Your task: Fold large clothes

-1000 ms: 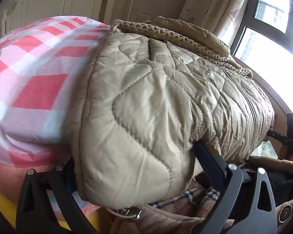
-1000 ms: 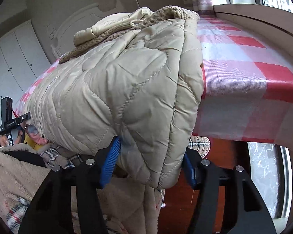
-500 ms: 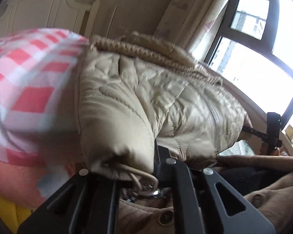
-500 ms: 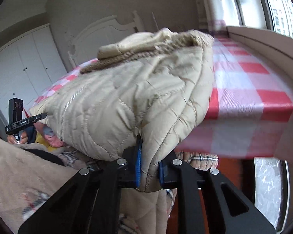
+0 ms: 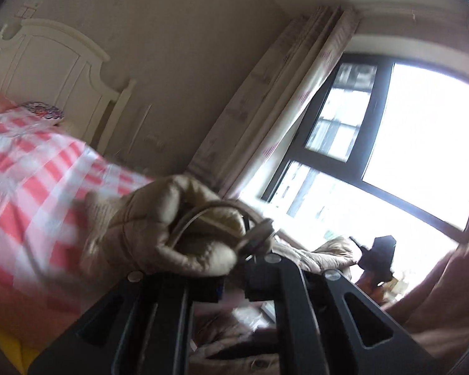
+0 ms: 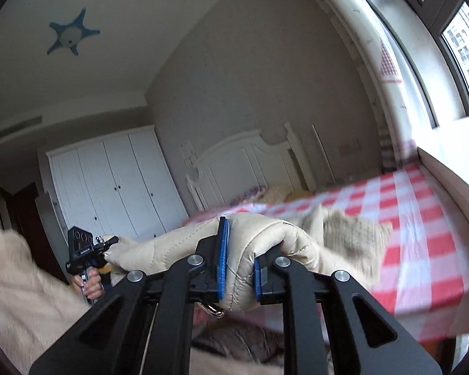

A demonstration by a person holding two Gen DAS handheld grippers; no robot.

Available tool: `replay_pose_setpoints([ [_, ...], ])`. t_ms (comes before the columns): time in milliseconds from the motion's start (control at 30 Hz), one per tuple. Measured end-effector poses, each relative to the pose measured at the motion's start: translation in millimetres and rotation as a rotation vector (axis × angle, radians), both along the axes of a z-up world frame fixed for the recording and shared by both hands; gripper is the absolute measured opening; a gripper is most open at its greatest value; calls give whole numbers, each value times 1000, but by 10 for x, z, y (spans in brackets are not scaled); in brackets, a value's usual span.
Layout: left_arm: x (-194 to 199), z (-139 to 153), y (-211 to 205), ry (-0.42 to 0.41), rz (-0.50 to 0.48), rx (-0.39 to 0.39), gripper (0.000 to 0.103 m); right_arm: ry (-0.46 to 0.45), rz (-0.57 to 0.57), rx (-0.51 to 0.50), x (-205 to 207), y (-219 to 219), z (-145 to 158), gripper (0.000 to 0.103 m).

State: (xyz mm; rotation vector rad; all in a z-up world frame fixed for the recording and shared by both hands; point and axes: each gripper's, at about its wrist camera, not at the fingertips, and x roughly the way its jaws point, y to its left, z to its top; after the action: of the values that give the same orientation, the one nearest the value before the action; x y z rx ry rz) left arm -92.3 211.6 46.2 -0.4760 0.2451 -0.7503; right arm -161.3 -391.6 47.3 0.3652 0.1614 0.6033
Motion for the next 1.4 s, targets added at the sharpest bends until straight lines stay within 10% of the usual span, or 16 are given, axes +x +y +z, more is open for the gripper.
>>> replay_pose_setpoints([
  [300,2345,421,-350,203,111,33,9,211,-251,70,2012,24,363,16],
  [567,4170,-1137,-647,764,235,80,14,815,-429,198,3416,-248,-1155,17],
  [667,4208,-1278,-529,739,231,-38,15,771,-422,260,3400,-298,-1164,21],
  [867,4145,-1263,-520,691,238,-38,17,744,-394,322,3412,-299,-1184,28],
  [933,4077,-1252,-509,668,232,-61,26,722,-344,383,3377,-335,-1187,45],
  [1000,3906,-1225,-471,639,202,-105,43,654,-232,505,3237,-428,-1133,86],
  [1100,3790,-1155,-421,580,184,-146,62,562,-252,605,3075,-556,-957,87],
  [1400,3684,-1004,-337,601,284,-166,65,446,-318,-138,3162,608,3,86],
])
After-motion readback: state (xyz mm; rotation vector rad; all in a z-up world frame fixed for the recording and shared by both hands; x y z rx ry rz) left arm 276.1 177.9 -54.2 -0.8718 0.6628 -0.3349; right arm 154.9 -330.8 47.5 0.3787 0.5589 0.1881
